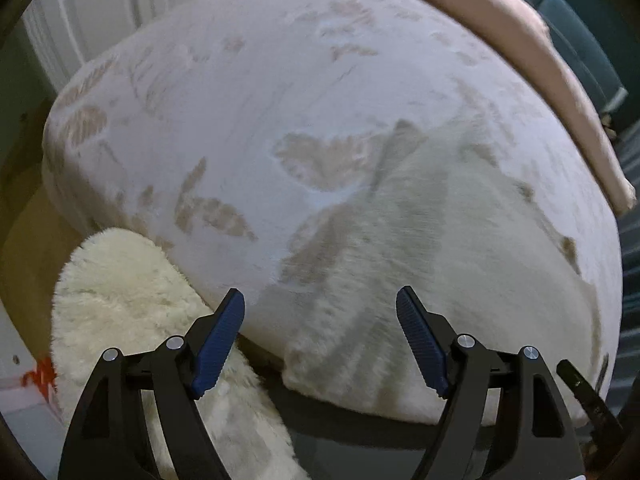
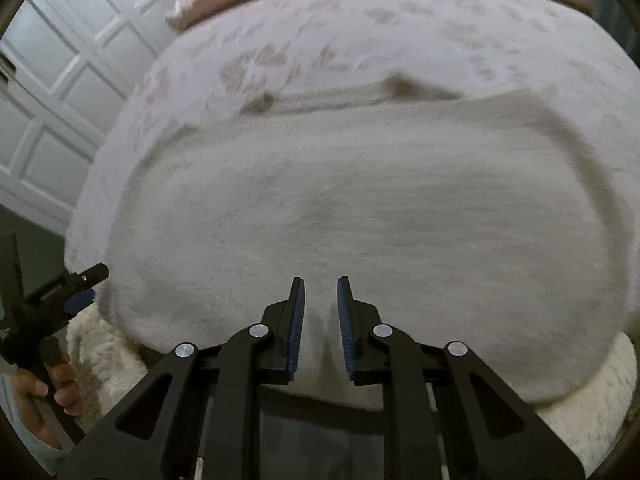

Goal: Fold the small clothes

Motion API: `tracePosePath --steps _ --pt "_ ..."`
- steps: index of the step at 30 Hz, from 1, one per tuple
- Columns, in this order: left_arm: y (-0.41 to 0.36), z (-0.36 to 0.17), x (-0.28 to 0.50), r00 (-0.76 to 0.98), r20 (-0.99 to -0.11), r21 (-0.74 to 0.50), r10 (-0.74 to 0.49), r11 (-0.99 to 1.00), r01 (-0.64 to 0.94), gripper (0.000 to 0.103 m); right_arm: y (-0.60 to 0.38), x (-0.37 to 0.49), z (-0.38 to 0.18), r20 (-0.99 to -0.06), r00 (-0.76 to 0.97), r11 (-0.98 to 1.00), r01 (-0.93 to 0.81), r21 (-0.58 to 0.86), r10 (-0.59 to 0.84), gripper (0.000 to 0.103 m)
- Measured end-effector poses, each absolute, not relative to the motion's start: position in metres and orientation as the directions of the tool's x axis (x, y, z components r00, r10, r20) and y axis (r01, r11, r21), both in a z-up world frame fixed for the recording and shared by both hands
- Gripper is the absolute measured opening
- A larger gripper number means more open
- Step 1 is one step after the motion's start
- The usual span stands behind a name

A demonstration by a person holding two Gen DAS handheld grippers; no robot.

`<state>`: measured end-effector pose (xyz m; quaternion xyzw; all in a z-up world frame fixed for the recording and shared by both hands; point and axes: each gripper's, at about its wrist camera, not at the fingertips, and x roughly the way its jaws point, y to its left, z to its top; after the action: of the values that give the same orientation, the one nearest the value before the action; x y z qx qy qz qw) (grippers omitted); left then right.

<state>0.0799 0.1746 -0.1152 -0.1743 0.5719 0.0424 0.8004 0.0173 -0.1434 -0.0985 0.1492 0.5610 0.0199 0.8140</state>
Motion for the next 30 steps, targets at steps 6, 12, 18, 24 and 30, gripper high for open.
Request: tracePosePath --steps 6,12,18,24,30 --pt "0.178 -0.144 0.081 0.335 -0.908 -0.355 -0.251 0.887 -0.297 0.075 -0.134 0.040 -0.123 -0.927 0.327 0.960 0.145 0.241 0.183 0.017" --pt "0.158 -0.111 0.085 0.368 -0.848 -0.465 -0.381 0.868 -0.172 0.011 -0.151 0.030 -0.115 -0.890 0.350 0.912 0.177 0.370 0.293 0.031" --pt "0.079 -0.010 0.073 0.440 -0.745 -0.504 -0.502 0.855 0.122 0.008 -0.198 -0.014 -0.087 -0.845 0.456 0.864 0.264 0.429 0.280 0.042" --pt "-0.070 0.041 0.053 0.339 -0.685 -0.467 -0.644 0.746 0.475 0.008 -0.277 -0.069 -0.062 -0.828 0.538 0.815 0.403 0.417 0.157 0.045" --pt "-0.201 -0.031 0.023 0.212 -0.789 -0.351 -0.577 0.706 0.615 0.016 -0.344 -0.113 -0.060 -0.827 0.559 0.752 0.521 0.404 0.058 0.049"
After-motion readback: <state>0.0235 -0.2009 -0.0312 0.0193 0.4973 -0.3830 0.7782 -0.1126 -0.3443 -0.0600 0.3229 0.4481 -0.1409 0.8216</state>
